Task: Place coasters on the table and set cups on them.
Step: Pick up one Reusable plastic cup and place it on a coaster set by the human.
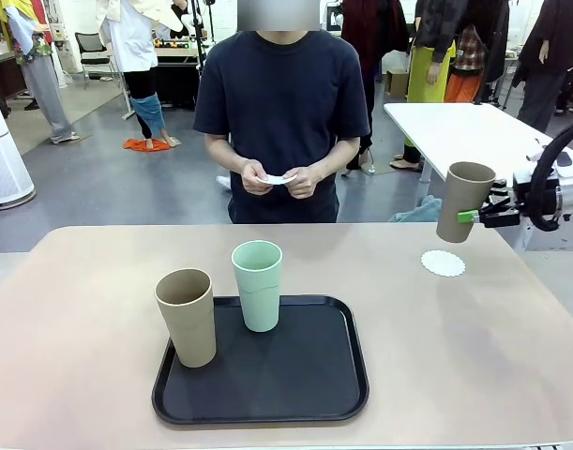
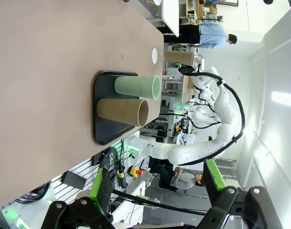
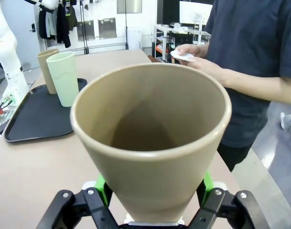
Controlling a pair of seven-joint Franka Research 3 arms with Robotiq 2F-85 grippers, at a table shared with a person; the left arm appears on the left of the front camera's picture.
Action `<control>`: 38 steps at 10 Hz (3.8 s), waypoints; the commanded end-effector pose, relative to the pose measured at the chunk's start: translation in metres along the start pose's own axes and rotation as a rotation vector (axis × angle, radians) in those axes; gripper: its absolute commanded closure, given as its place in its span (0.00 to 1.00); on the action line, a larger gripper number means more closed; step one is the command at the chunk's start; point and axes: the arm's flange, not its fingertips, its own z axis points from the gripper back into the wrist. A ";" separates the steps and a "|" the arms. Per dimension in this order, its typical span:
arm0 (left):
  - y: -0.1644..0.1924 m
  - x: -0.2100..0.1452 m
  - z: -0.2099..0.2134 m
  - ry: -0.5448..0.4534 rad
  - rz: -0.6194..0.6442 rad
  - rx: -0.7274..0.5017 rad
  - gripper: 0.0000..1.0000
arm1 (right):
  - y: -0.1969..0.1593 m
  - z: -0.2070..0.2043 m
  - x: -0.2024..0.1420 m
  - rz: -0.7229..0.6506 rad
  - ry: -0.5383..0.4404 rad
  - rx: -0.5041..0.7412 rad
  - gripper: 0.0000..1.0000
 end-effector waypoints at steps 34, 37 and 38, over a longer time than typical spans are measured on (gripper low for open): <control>-0.001 0.001 0.000 -0.018 -0.007 -0.007 0.00 | -0.011 -0.025 -0.066 -0.095 0.087 0.086 0.00; -0.001 0.001 0.000 -0.018 -0.007 -0.007 0.00 | -0.010 -0.025 -0.066 -0.089 0.094 0.090 0.00; -0.001 0.001 0.000 -0.018 -0.007 -0.007 0.00 | -0.010 -0.025 -0.066 -0.088 0.095 0.090 0.00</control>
